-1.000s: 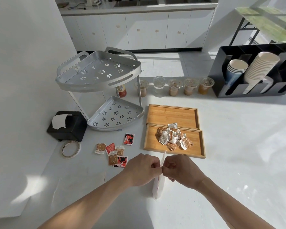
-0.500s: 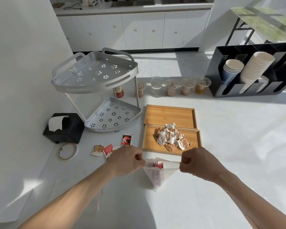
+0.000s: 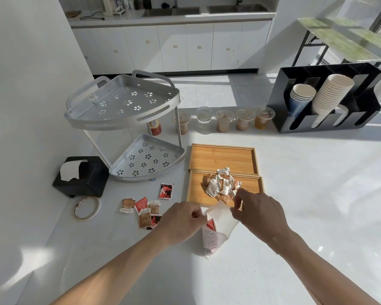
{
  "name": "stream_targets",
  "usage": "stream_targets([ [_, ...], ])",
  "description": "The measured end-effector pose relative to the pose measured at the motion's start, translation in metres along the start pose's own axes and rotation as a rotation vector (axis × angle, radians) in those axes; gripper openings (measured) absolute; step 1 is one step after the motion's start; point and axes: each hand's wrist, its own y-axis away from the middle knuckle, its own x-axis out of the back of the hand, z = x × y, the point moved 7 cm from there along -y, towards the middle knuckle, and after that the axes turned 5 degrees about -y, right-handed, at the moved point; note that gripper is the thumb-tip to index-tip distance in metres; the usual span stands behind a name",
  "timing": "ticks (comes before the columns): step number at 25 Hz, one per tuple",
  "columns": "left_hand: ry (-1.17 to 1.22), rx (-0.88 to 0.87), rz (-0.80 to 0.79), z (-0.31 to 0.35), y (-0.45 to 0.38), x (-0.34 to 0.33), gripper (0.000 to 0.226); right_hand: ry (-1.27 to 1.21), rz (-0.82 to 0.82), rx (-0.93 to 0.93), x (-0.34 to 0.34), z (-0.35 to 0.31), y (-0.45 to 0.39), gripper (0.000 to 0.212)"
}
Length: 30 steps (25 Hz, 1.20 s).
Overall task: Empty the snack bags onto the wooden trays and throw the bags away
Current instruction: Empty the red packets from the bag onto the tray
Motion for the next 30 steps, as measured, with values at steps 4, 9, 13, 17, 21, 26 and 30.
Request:
stream_targets([
  [4,0.073,0.025,0.043,0.009,0.002,-0.014,0.034,-0.2,-0.101,-0.156,-0.029,-0.02,-0.013,0.06],
  [9,0.249,0.048,-0.021,0.006,0.012,-0.027,0.024,-0.325,0.028,-0.202,-0.032,-0.015,-0.023,0.034],
  [13,0.479,0.111,-0.114,-0.027,0.022,-0.031,0.025,-0.392,-0.011,-0.147,-0.03,-0.023,-0.019,0.029],
  [17,0.358,0.265,-0.108,-0.09,0.016,-0.034,0.015,-0.422,-0.03,-0.106,-0.019,-0.03,-0.009,0.026],
  [21,0.212,0.313,-0.176,-0.124,0.0,-0.044,0.02,-0.495,-0.032,-0.056,0.004,-0.035,-0.001,0.024],
  [26,0.32,0.205,-0.185,-0.101,-0.026,-0.049,0.062,-0.558,-0.011,0.024,0.041,-0.034,-0.015,0.019],
  [30,0.362,0.1,-0.025,-0.073,-0.039,-0.055,0.034,-0.595,-0.033,0.058,0.056,-0.023,-0.028,0.016],
])
